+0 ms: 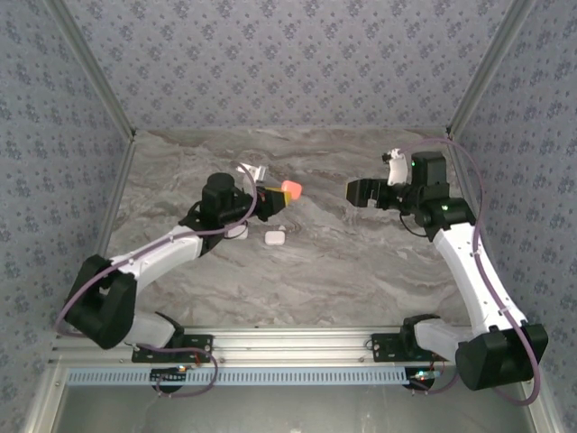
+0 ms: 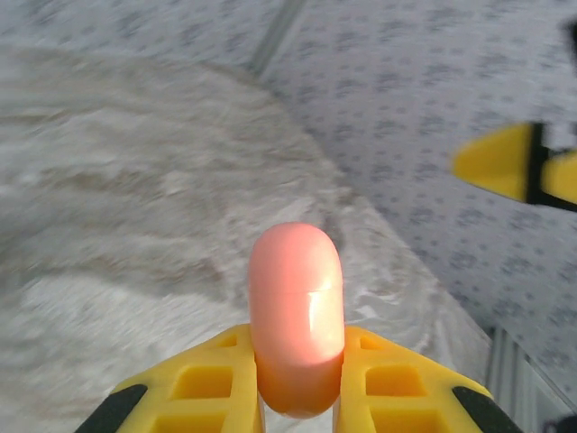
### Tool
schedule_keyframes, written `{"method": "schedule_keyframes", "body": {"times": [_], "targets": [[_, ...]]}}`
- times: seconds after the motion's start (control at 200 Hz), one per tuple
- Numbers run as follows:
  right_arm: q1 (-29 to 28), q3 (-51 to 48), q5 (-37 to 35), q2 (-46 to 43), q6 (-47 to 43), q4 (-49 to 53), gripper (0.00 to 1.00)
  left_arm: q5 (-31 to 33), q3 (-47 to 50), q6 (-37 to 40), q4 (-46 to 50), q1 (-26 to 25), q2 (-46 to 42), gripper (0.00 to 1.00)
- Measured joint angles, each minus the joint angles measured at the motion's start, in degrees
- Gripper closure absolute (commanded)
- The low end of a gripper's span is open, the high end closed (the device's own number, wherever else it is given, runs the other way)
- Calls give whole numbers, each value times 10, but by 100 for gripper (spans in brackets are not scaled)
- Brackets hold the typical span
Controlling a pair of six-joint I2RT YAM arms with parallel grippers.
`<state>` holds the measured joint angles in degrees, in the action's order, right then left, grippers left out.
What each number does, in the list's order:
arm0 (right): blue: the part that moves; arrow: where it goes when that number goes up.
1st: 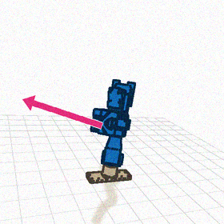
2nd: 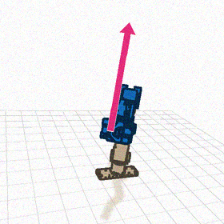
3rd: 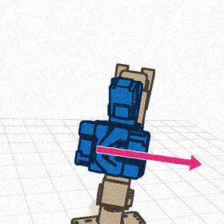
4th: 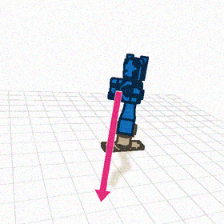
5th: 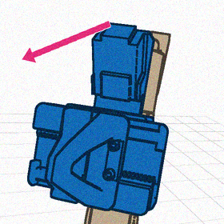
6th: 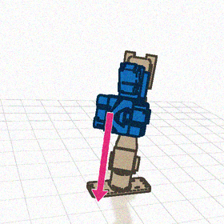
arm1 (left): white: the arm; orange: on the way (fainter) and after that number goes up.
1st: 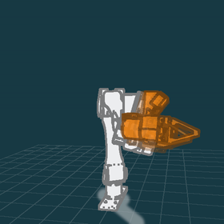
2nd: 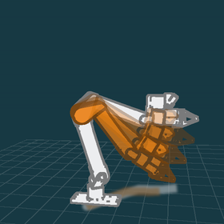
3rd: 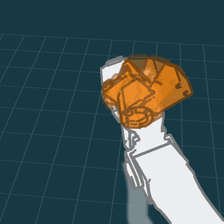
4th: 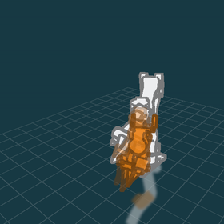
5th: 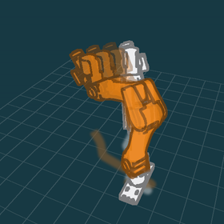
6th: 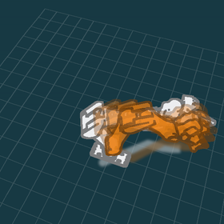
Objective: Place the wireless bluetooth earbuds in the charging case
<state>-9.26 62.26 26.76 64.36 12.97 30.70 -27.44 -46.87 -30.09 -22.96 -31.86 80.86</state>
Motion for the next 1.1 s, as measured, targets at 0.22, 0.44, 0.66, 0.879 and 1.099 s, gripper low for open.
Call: {"method": "schedule_keyframes", "body": {"times": [0.22,0.44,0.66,0.879,1.099], "targets": [[0,-14,-23,-2,8,6,0,14,-26,-48,69,52,106,100],[0,-14,-26,-2,8,8,0,10,-50,-82,79,56,196,100],[0,-17,-26,-2,8,10,0,12,-61,-97,77,56,237,96],[0,-17,-26,-2,7,10,0,17,-74,-101,65,56,254,82],[0,-17,-30,-2,7,13,0,34,-74,-104,66,56,263,57]]}}
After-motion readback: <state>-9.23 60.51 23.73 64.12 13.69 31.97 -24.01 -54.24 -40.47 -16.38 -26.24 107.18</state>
